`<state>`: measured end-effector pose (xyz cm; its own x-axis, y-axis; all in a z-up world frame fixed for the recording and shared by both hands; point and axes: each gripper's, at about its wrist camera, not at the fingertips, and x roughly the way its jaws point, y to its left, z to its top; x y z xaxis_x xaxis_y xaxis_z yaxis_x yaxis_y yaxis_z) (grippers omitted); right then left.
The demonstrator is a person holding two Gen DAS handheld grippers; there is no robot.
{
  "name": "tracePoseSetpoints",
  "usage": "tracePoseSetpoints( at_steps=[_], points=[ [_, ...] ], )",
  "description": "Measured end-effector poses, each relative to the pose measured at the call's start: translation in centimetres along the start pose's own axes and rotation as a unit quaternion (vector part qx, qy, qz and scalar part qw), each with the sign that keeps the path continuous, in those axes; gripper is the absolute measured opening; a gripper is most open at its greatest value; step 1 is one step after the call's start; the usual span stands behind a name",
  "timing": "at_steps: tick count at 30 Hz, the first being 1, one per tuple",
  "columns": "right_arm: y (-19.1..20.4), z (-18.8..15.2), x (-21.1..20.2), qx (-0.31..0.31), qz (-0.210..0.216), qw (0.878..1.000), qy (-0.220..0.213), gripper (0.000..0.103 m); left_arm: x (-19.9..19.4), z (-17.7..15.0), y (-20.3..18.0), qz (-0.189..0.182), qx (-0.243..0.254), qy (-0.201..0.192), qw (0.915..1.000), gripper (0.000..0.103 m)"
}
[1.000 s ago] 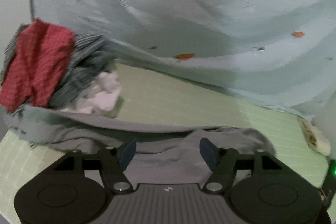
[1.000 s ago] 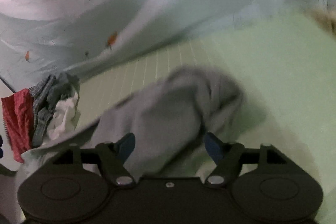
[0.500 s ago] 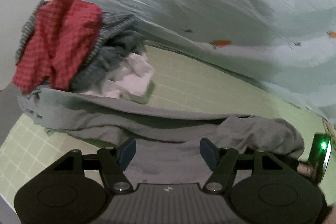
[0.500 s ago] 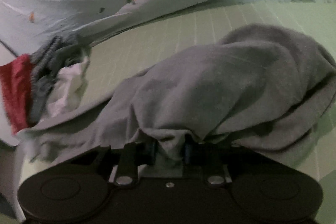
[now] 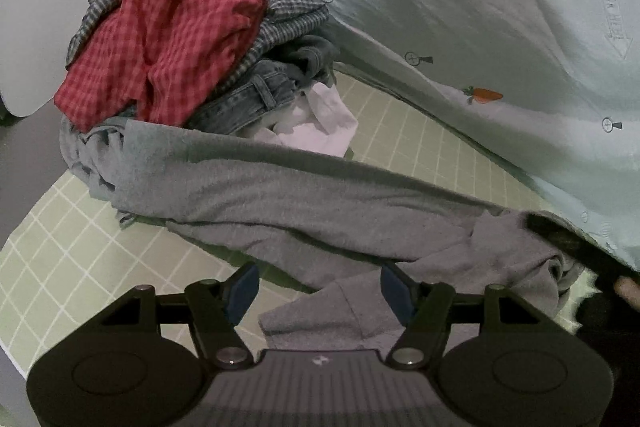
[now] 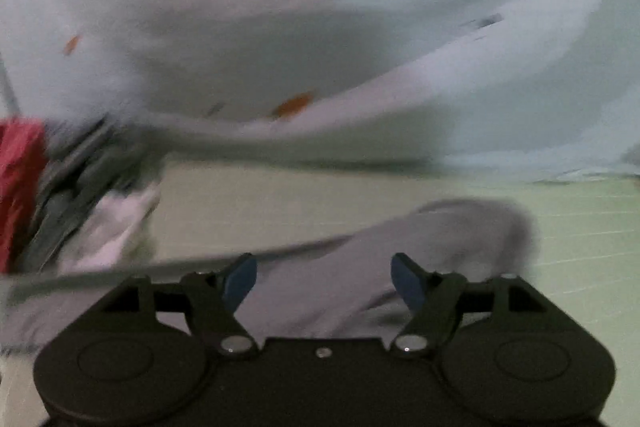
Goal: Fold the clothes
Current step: 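Lower the grey hoodie onto the mat and open both grippers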
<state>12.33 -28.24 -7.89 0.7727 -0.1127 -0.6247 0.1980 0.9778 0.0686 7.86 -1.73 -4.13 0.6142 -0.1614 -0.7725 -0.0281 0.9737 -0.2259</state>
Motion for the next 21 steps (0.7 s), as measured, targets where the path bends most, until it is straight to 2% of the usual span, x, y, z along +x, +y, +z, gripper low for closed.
tracePoseSetpoints(
  at_steps=[6,8,10,13,18,21],
  points=[
    [7.3,0.0,6.1,-0.065,0.065,0.995,0.038,0.076,0.3,0.2,2.4,0.010,-0.021,0.006,0.9997,0.068],
    [8.8,0.6,8.1,-0.069,0.086,0.993,0.046,0.078,0.3,0.3,3.5,0.016,-0.029,0.007,0.9994,0.068],
    [9.9,1.5,10.3,-0.048,0.090,0.993,0.055,0.081,0.4,0.4,4.5,0.023,-0.037,0.008,0.9990,0.068],
    [11.0,1.9,13.1,-0.021,0.073,0.994,0.082,0.082,0.5,0.9,6.1,0.036,-0.052,0.005,0.9980,0.068],
    [11.9,0.4,16.3,-0.032,-0.002,0.988,0.150,0.083,0.7,1.9,7.5,0.045,-0.061,0.001,0.9971,0.068],
    [11.4,-0.4,15.7,-0.026,-0.025,0.989,0.147,0.088,1.0,2.1,7.3,0.043,-0.058,0.004,0.9974,0.068]
  ],
)
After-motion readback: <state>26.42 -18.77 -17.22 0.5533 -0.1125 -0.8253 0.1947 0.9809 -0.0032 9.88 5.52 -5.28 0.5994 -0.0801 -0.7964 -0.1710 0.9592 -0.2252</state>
